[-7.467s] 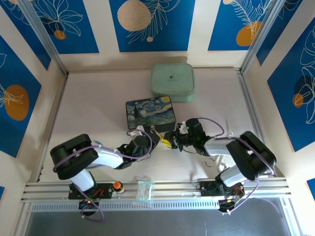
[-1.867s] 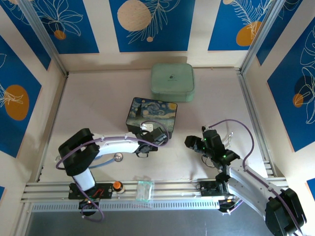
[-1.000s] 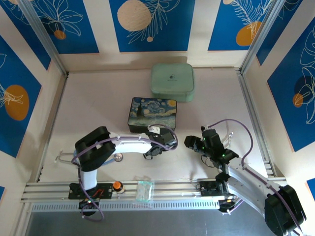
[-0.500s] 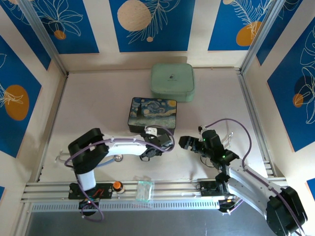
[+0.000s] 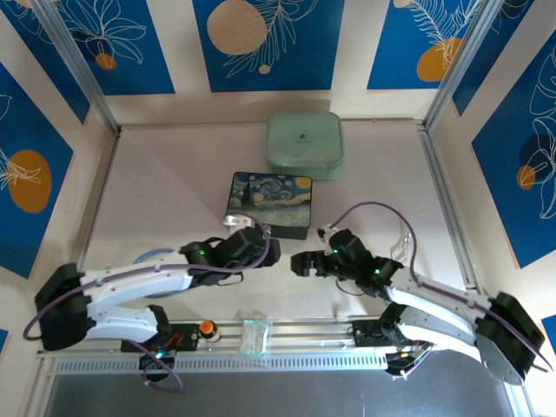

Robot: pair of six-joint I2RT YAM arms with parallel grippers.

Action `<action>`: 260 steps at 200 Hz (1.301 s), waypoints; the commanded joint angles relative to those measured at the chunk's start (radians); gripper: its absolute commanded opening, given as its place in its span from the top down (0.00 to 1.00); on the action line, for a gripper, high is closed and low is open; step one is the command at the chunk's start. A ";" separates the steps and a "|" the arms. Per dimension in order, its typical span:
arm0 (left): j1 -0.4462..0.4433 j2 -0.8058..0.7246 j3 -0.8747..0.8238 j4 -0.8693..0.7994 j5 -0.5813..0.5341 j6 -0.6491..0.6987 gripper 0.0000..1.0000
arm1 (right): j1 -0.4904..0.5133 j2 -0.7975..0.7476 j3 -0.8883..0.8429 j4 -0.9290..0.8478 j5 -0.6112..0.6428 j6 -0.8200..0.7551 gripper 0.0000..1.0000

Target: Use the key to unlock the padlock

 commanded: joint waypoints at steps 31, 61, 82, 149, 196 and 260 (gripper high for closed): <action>0.165 -0.268 -0.249 0.150 0.155 -0.057 0.01 | 0.081 0.343 0.211 0.135 0.066 0.029 0.04; 0.221 -0.366 -0.340 0.174 0.211 -0.092 0.00 | 0.071 0.491 0.298 0.144 0.020 0.012 0.24; 0.232 -0.384 -0.360 0.147 0.210 -0.094 0.01 | 0.077 0.562 0.339 0.124 0.029 -0.018 0.28; 0.235 -0.393 -0.400 0.197 0.207 -0.126 0.01 | 0.076 0.673 0.372 0.160 0.040 -0.015 0.37; 0.235 -0.369 -0.425 0.247 0.217 -0.148 0.01 | 0.080 0.710 0.355 0.219 0.004 -0.008 0.46; 0.234 -0.385 -0.464 0.280 0.215 -0.184 0.00 | 0.090 0.729 0.354 0.206 -0.010 -0.010 0.62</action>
